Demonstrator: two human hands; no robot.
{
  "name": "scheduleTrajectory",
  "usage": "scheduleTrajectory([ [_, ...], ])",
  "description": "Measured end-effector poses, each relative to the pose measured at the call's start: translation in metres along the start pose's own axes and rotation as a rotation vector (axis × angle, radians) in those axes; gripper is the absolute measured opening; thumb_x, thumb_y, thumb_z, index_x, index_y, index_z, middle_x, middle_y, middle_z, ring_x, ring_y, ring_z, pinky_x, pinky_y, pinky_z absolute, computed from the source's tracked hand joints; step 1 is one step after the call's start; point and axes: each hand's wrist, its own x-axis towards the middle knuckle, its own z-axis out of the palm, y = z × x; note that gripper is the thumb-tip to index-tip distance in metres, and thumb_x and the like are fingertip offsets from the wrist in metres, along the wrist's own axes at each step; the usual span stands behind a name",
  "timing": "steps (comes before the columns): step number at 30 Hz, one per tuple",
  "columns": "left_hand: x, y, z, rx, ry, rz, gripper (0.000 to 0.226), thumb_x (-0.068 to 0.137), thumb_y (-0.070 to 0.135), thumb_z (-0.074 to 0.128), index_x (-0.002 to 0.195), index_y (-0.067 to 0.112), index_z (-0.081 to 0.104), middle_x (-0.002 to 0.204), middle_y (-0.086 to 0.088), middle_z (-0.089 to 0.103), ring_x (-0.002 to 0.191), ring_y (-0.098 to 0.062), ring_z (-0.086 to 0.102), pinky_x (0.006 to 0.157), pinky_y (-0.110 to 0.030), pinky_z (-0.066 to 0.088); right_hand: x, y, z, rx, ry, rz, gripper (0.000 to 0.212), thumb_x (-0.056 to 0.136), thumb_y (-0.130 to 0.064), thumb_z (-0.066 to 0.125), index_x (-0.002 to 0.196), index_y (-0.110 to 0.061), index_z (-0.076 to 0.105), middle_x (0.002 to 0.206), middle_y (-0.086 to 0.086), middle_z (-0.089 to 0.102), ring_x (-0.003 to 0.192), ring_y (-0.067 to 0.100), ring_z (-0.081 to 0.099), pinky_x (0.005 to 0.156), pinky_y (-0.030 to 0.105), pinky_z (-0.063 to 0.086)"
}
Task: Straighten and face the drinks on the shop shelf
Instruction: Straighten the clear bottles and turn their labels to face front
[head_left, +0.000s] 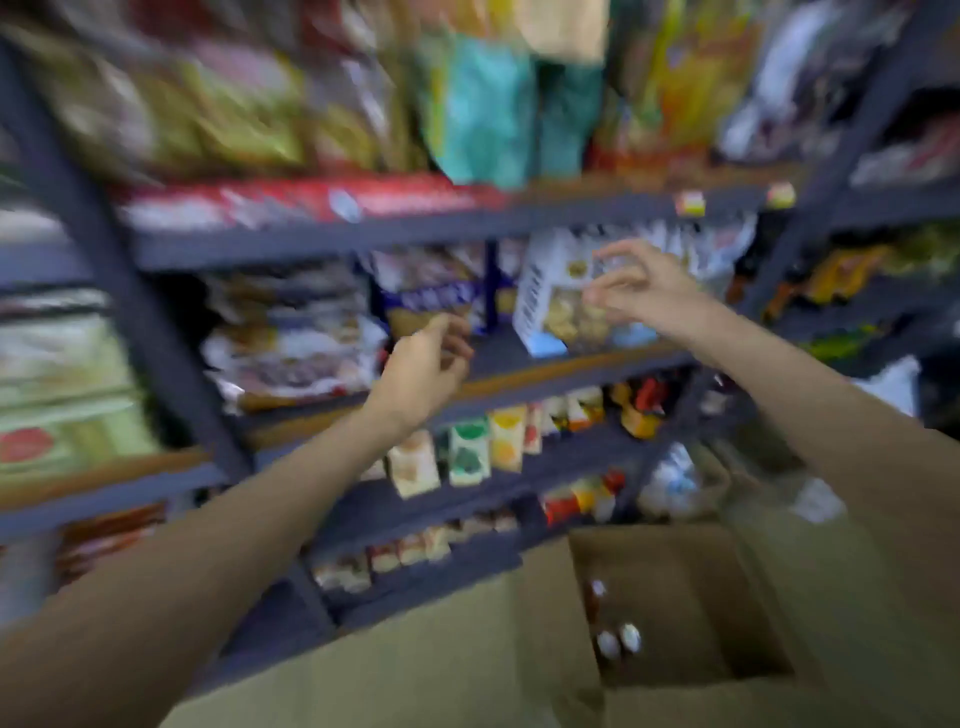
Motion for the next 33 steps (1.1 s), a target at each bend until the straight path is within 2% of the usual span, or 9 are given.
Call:
scheduleTrajectory([
  [2, -0.010, 0.024, -0.103, 0.063, 0.238, 0.129, 0.024, 0.084, -0.004, 0.052, 0.107, 0.002, 0.055, 0.084, 0.001, 0.062, 0.076, -0.019, 0.062, 0.073, -0.028, 0.047, -0.002, -0.098, 0.001, 0.009, 0.013, -0.201, 0.048, 0.087, -0.004, 0.062, 0.130, -0.001, 0.042, 0.103, 0.017, 0.065, 0.074, 0.007, 0.059, 0.070, 0.024, 0.054],
  [5, -0.027, 0.062, -0.240, 0.206, 0.531, 0.306, 0.016, 0.088, 0.014, 0.051, 0.101, 0.005, 0.055, 0.079, -0.002, 0.060, 0.066, -0.011, 0.056, 0.064, -0.019, 0.043, -0.013, -0.224, 0.015, 0.025, 0.002, -0.483, 0.040, 0.081, -0.016, 0.068, 0.115, -0.020, 0.048, 0.091, -0.001, 0.065, 0.083, 0.008, 0.061, 0.081, 0.027, 0.051],
  [7, -0.039, 0.078, -0.317, 0.307, 0.681, 0.393, 0.019, 0.087, 0.019, 0.051, 0.100, 0.006, 0.054, 0.079, 0.002, 0.055, 0.065, -0.007, 0.050, 0.061, -0.013, 0.035, -0.023, -0.296, 0.037, 0.021, 0.006, -0.647, 0.037, 0.076, -0.028, 0.069, 0.106, -0.031, 0.047, 0.096, 0.000, 0.066, 0.089, 0.010, 0.063, 0.085, 0.028, 0.049],
  [10, -0.056, 0.079, -0.408, 0.432, 0.809, 0.424, 0.017, 0.091, 0.015, 0.052, 0.106, 0.007, 0.052, 0.086, 0.001, 0.056, 0.074, -0.011, 0.050, 0.064, -0.016, 0.032, -0.029, -0.379, 0.081, -0.008, 0.008, -0.823, 0.053, 0.064, -0.039, 0.067, 0.109, -0.023, 0.045, 0.102, 0.009, 0.063, 0.081, -0.001, 0.062, 0.079, 0.020, 0.051],
  [13, -0.069, 0.061, -0.486, 0.545, 0.839, 0.463, 0.019, 0.090, 0.013, 0.053, 0.108, 0.006, 0.052, 0.092, 0.000, 0.057, 0.080, -0.014, 0.053, 0.066, -0.016, 0.032, -0.022, -0.437, 0.132, -0.016, -0.002, -0.904, 0.053, 0.058, -0.050, 0.067, 0.104, -0.034, 0.046, 0.103, 0.004, 0.063, 0.083, 0.010, 0.063, 0.084, 0.032, 0.052],
  [17, -0.065, 0.030, -0.574, 0.637, 0.839, 0.517, 0.022, 0.087, 0.018, 0.053, 0.106, 0.007, 0.053, 0.093, -0.006, 0.060, 0.085, -0.023, 0.057, 0.074, -0.034, 0.044, 0.001, -0.498, 0.197, -0.062, 0.030, -0.961, 0.049, 0.067, -0.044, 0.070, 0.108, -0.035, 0.045, 0.104, -0.006, 0.057, 0.093, 0.017, 0.062, 0.091, 0.043, 0.051],
  [23, 0.000, 0.007, -0.661, 0.924, 0.784, 0.449, 0.055, 0.083, 0.040, 0.046, 0.130, 0.011, 0.046, 0.122, -0.011, 0.050, 0.113, -0.031, 0.044, 0.092, -0.044, 0.038, 0.062, -0.560, 0.233, -0.307, 0.145, -0.858, 0.052, 0.081, -0.036, 0.070, 0.124, -0.029, 0.041, 0.129, -0.002, 0.048, 0.112, 0.008, 0.047, 0.088, 0.024, 0.038],
  [28, 0.042, -0.020, -0.682, 0.987, 0.827, 0.429, 0.072, 0.079, 0.057, 0.033, 0.144, 0.029, 0.027, 0.153, -0.004, 0.023, 0.142, -0.028, 0.013, 0.113, -0.049, 0.007, 0.123, -0.609, 0.250, -0.446, 0.234, -0.822, 0.072, 0.081, -0.039, 0.071, 0.141, -0.022, 0.035, 0.141, 0.008, 0.040, 0.129, 0.022, 0.041, 0.101, 0.030, 0.034],
  [33, 0.066, -0.045, -0.682, 1.104, 0.752, 0.373, 0.085, 0.073, 0.072, 0.024, 0.147, 0.036, 0.004, 0.158, -0.002, 0.001, 0.140, -0.024, -0.017, 0.104, -0.048, -0.020, 0.201, -0.648, 0.274, -0.451, 0.240, -0.791, 0.082, 0.080, -0.043, 0.070, 0.147, -0.023, 0.027, 0.149, 0.011, 0.032, 0.137, 0.029, 0.032, 0.110, 0.038, 0.032],
])
